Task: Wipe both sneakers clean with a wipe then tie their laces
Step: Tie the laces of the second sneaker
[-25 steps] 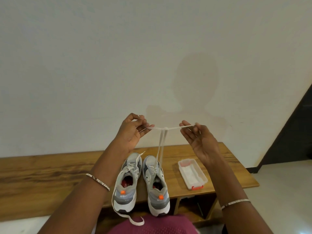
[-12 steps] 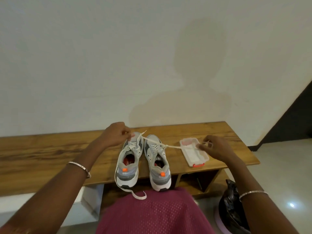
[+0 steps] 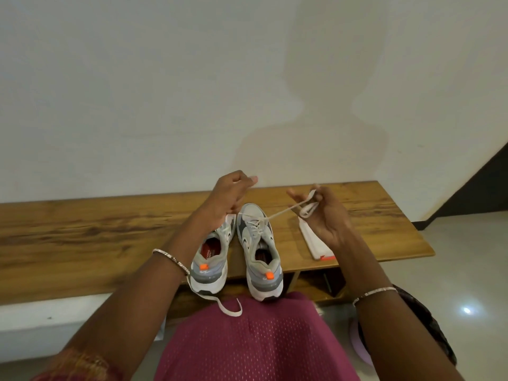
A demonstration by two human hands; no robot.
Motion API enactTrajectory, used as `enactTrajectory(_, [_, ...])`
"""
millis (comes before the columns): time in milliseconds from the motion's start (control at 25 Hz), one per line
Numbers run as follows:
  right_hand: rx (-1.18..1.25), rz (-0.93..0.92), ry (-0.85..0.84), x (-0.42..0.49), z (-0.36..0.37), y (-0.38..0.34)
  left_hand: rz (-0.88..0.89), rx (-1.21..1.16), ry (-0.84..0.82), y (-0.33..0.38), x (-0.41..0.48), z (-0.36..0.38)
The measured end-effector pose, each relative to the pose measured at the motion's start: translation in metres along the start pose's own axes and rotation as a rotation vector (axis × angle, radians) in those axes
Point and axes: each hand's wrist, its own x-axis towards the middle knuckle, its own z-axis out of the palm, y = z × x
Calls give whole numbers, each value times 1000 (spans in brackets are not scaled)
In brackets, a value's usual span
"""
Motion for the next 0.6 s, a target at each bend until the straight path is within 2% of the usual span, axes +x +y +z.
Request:
enactTrajectory(40, [76, -3, 58, 6, -1, 2, 38, 215, -15, -4, 3, -1])
enactTrajectory(80, [15, -23, 122, 9, -3, 5, 75, 446, -45, -10, 7, -4])
enactTrajectory(160, [-427, -102, 225, 13, -11, 14, 100, 980, -169, -27, 13, -10])
enactTrajectory(240, [-1078, -244, 257, 15, -27, 23, 70, 1333, -230, -45, 17, -17])
enactTrajectory(320, [-1638, -345, 156, 16, -49, 30, 44, 1431, -217, -62, 18, -27])
enactTrajectory(360, [-1801, -300, 73, 16, -62, 32, 37, 1429, -198, -69, 17, -34])
enactTrajectory(400, [-1872, -207, 0, 15, -73, 33, 35, 1408, -182, -76, 16, -41])
enactTrajectory(480, [-1849, -43, -50, 14, -92, 35, 13, 1317, -154, -86, 12, -51])
enactTrajectory(600, [-1832, -59, -10, 15, -100, 40, -20, 1212, -82, -100, 3, -49])
